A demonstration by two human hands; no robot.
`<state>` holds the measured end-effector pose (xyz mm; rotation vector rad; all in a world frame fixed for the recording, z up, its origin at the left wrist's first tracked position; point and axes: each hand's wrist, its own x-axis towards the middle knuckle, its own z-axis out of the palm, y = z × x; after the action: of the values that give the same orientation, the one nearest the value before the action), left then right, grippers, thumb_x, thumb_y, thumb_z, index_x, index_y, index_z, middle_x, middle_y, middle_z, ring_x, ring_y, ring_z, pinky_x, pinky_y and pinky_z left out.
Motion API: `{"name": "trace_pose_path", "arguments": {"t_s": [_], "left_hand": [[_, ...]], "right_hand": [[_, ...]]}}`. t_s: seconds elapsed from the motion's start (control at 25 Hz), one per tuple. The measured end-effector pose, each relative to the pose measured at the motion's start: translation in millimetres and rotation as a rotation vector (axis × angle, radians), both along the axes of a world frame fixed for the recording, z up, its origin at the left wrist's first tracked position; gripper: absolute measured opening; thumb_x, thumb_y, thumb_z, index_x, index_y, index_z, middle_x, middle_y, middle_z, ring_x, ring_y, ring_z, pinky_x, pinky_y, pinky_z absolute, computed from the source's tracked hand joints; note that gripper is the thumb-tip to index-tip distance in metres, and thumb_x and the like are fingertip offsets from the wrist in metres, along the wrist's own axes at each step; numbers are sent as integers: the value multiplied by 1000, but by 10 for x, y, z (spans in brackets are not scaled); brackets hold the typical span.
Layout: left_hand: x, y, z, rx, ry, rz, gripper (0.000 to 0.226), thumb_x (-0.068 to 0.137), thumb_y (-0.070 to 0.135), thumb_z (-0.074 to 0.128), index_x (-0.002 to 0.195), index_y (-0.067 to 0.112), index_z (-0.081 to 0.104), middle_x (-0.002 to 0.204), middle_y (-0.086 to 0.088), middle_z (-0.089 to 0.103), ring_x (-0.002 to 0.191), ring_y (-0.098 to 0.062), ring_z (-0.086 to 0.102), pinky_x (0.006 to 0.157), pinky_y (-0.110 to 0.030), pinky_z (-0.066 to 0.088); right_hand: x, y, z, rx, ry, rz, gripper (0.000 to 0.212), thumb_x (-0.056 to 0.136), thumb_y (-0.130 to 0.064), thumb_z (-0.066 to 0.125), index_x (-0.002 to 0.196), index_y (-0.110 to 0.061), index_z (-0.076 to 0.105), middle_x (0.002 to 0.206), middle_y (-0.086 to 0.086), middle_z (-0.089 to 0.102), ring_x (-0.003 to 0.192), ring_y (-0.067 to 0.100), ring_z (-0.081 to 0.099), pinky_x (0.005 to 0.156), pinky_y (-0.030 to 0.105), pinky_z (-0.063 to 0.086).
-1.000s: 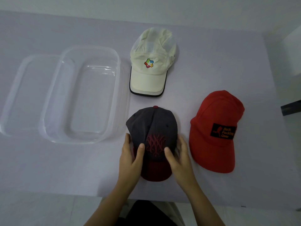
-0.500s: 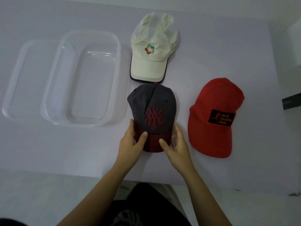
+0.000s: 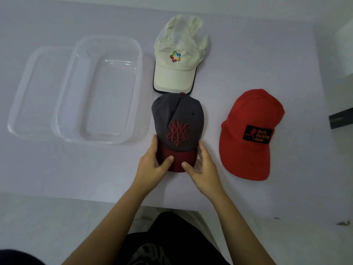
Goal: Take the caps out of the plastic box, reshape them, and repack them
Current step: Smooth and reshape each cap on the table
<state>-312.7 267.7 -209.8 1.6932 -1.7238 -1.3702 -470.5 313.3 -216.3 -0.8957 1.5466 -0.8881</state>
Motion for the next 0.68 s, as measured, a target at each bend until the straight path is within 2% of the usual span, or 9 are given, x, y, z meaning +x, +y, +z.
{"name": "trace_pose_path", "arguments": {"t_s": [0.04,0.12,0.2,0.32,0.4,0.48,0.52,0.6,0.68], "left_hand": [[2,40,26,-44,-43,12,82,87,36,55,151,20,6,143,10,35,122,1,34,94,-2,28],[-54,154,91,-177,-76,-13,83,84,32,52,151,18,5,154,-1,28,133,-6,32,103,-12,27],[-271,253,169,-298,-32,-147,84,85,20,54,150,21,1,158,-5,21,142,-13,25,109,-12,22],[-812,316,198,-360,62,-409,84,86,10,55,146,13,-4,157,-1,4,145,-10,4,113,-9,8],[-1144,330,78,-315,64,-563,86,85,10,56,146,7,-5,155,-1,-4,145,-10,-5,117,-16,8],[-1403,373,-110,-249,-21,-667,88,85,10,56,147,2,-5,158,-10,-7,146,-20,-7,120,-35,15],[-1507,396,-192,-259,-79,-674,87,85,11,56,147,0,-3,158,-16,-5,147,-27,-4,119,-44,19],[-1668,405,-287,-320,-203,-598,83,87,13,56,148,-2,2,157,-24,3,146,-39,5,115,-53,22],[-1747,370,-312,-342,-299,-481,76,93,15,52,148,0,3,157,-25,6,144,-42,9,112,-54,23]], "right_hand": [[-38,39,42,-36,94,16,76,86,-15,66,144,-30,18,149,-17,23,138,1,25,112,21,27],[-196,156,135,-172,324,-22,71,87,-16,64,145,-23,23,147,-13,25,139,3,24,112,17,22],[-484,340,169,-291,528,-140,70,82,2,60,143,-12,30,148,1,32,138,11,27,109,9,21],[-1039,645,72,-175,672,-245,94,67,19,54,147,-14,17,155,9,16,143,16,14,105,-1,12],[-1325,759,-81,-29,679,-192,95,75,10,62,149,-10,6,157,5,2,144,14,4,113,9,8],[-1445,793,-222,-19,646,-140,81,89,-9,58,149,-9,5,158,7,7,145,17,10,119,36,16],[-1444,786,-266,-50,650,-120,70,94,-16,50,149,-10,7,158,10,12,145,19,14,118,42,19],[-1382,763,-271,-75,689,-114,59,98,-20,39,149,-9,11,157,12,16,145,19,15,117,37,17],[-1336,738,-240,-76,686,-115,57,98,-19,40,148,-8,17,157,12,19,145,20,17,115,30,17]]}}
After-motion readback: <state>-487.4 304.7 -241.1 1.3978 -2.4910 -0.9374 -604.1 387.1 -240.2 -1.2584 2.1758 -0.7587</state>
